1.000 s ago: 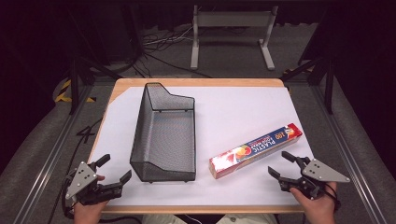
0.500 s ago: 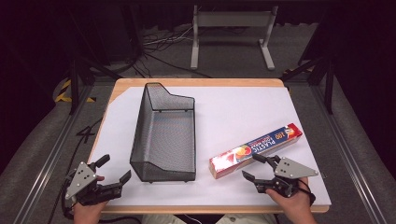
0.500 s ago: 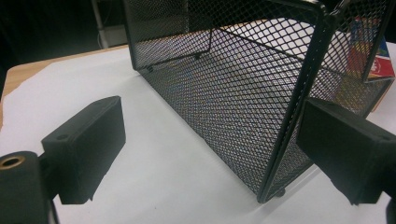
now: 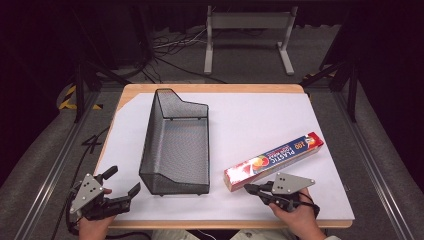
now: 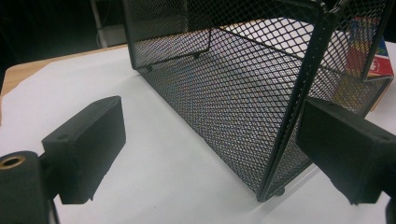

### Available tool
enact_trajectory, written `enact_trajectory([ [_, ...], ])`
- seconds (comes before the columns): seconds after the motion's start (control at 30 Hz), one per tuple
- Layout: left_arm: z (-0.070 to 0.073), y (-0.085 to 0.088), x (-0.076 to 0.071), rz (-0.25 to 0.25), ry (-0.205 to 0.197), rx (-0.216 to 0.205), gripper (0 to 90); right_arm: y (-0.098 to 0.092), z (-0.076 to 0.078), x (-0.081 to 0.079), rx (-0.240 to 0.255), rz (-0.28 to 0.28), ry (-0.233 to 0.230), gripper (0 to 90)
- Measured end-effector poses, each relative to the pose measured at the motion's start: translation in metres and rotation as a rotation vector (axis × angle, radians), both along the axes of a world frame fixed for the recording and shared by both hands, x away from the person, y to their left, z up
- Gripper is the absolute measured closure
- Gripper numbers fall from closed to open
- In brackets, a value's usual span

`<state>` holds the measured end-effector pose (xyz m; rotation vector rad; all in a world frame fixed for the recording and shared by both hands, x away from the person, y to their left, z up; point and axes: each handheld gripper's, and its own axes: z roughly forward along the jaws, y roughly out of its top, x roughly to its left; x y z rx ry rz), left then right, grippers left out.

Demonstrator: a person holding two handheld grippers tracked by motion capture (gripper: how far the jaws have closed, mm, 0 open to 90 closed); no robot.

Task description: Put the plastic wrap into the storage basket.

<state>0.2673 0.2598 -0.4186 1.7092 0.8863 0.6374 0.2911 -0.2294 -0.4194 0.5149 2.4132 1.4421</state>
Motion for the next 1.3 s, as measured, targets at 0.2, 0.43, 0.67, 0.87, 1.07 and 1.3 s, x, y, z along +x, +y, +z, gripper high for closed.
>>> enact_trajectory([
  [0.2, 0.0, 0.001, 0.0, 0.003, 0.001, -0.004, 9.2, 0.017, -0.004, 0.006, -0.055, 0.039, 0.033, 90.0],
  [0.43, 0.0, 0.001, 0.0, 0.003, 0.002, -0.001, 9.3, 0.03, -0.014, 0.012, -0.154, 0.04, 0.097, 90.0],
  [0.67, 0.0, 0.0, 0.0, 0.002, 0.0, -0.002, 9.3, 0.036, -0.018, 0.021, -0.218, 0.025, 0.129, 90.0],
  [0.87, 0.0, 0.0, -0.001, 0.005, -0.002, 0.002, 9.3, 0.039, -0.017, 0.026, -0.231, 0.015, 0.141, 90.0],
  [1.07, 0.0, 0.001, -0.001, 0.005, -0.002, 0.0, 9.3, 0.044, -0.016, 0.04, -0.239, -0.052, 0.166, 90.0],
  [1.3, 0.0, 0.001, -0.001, 0.005, -0.001, 0.002, 9.4, 0.048, -0.012, 0.062, -0.234, -0.114, 0.165, 90.0],
])
